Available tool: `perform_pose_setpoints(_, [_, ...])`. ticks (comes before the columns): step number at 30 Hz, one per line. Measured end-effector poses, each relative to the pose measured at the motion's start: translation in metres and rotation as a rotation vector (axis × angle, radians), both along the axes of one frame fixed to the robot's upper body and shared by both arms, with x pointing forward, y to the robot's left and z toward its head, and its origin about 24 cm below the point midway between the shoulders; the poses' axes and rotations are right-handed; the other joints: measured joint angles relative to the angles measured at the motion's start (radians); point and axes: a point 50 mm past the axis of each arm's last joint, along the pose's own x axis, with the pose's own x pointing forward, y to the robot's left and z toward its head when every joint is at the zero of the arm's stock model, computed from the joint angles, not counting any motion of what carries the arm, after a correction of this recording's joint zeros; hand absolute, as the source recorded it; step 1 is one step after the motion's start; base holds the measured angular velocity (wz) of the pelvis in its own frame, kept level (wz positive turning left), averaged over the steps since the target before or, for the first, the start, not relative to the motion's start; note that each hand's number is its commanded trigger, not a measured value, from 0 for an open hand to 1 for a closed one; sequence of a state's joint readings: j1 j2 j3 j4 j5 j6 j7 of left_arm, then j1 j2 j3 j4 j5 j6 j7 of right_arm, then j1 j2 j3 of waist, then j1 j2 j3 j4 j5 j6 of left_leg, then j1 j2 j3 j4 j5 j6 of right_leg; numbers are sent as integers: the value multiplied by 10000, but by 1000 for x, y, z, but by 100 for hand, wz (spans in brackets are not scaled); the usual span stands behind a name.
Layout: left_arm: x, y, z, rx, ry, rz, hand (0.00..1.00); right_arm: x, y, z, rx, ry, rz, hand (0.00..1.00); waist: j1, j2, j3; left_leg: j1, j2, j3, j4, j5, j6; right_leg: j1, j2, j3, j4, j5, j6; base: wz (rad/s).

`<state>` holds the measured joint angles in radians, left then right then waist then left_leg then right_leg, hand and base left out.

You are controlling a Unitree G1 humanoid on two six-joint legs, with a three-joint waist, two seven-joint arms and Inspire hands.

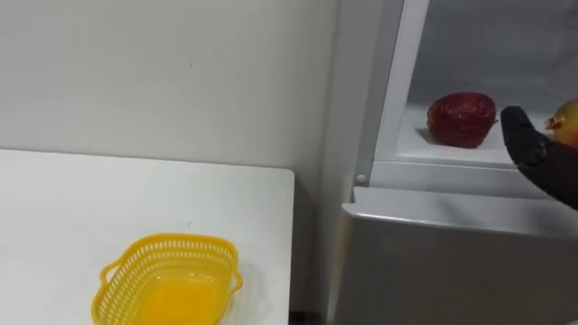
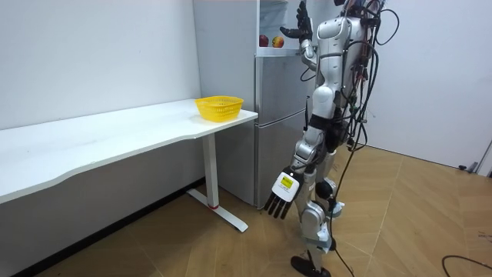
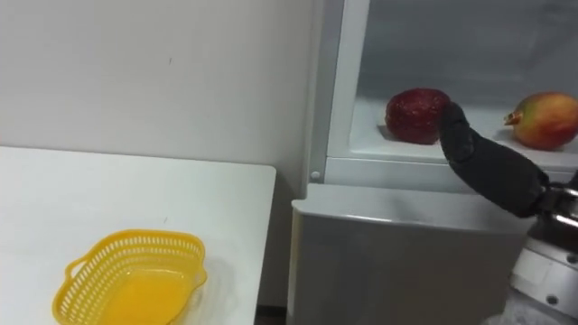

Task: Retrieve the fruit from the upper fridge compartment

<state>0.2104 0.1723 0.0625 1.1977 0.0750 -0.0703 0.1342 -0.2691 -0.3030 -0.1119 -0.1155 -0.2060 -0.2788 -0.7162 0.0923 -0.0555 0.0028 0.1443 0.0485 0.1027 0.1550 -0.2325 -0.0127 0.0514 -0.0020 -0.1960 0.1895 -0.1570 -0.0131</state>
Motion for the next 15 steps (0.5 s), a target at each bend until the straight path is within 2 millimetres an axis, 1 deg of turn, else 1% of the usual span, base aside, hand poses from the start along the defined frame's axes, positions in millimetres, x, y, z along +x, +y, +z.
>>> perform_pose_setpoints(2, [0, 0, 0, -159, 104, -53, 0, 8, -4, 0, 203, 356, 119, 0, 0, -54, 5, -12, 2, -56, 1, 0, 0, 0, -3, -36, -5, 1, -2, 4])
perform_pose_setpoints(6, [0, 2, 0, -250, 249, -57, 0, 16, -8, 1, 711, 778, 279, 0, -9, -155, 18, -110, -2, -206, 78, 0, 0, 2, -23, -167, -14, 3, -3, 10])
perform_pose_setpoints(8, [0, 2, 0, -266, 290, -58, 0, 21, -14, 1, 844, 1018, 271, 0, -12, -172, 12, -113, -10, -247, 83, 0, 0, 34, -44, -266, -15, 3, -4, 11])
perform_pose_setpoints(11, [-1, 3, 0, -269, 417, -23, 0, 28, -20, 1, 1054, 1471, 264, 0, 9, -179, 14, -112, -20, -259, 89, 0, 0, 47, -57, -284, -15, 3, -3, 2])
perform_pose_setpoints(15, [-4, 3, 0, -336, 554, 2, 0, 31, -24, -2, 1274, 1855, 373, 0, 5, -177, 16, -112, -24, -283, 104, 0, 1, 56, -66, -289, -12, 3, -3, 0])
